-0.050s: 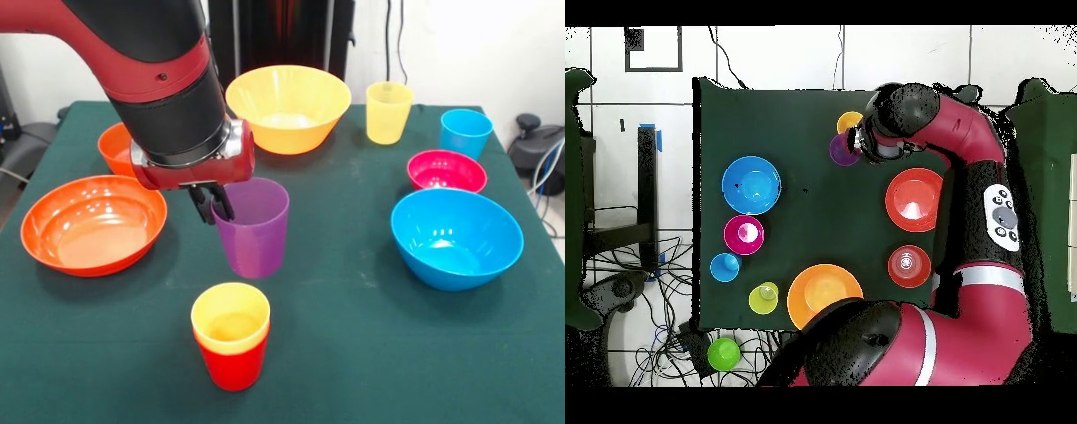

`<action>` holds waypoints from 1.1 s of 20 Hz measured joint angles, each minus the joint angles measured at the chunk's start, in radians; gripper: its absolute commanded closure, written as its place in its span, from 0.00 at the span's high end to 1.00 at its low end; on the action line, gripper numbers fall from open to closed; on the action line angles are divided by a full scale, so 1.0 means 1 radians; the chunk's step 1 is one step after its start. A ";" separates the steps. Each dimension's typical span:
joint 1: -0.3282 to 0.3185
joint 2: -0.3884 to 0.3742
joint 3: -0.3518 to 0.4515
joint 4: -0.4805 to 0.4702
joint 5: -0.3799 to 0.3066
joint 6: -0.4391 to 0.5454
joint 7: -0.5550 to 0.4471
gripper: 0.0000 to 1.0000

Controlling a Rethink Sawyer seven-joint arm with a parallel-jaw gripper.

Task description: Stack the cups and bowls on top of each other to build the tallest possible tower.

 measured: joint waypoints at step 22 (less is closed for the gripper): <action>-0.025 -0.004 0.025 -0.070 -0.028 0.107 0.000 0.00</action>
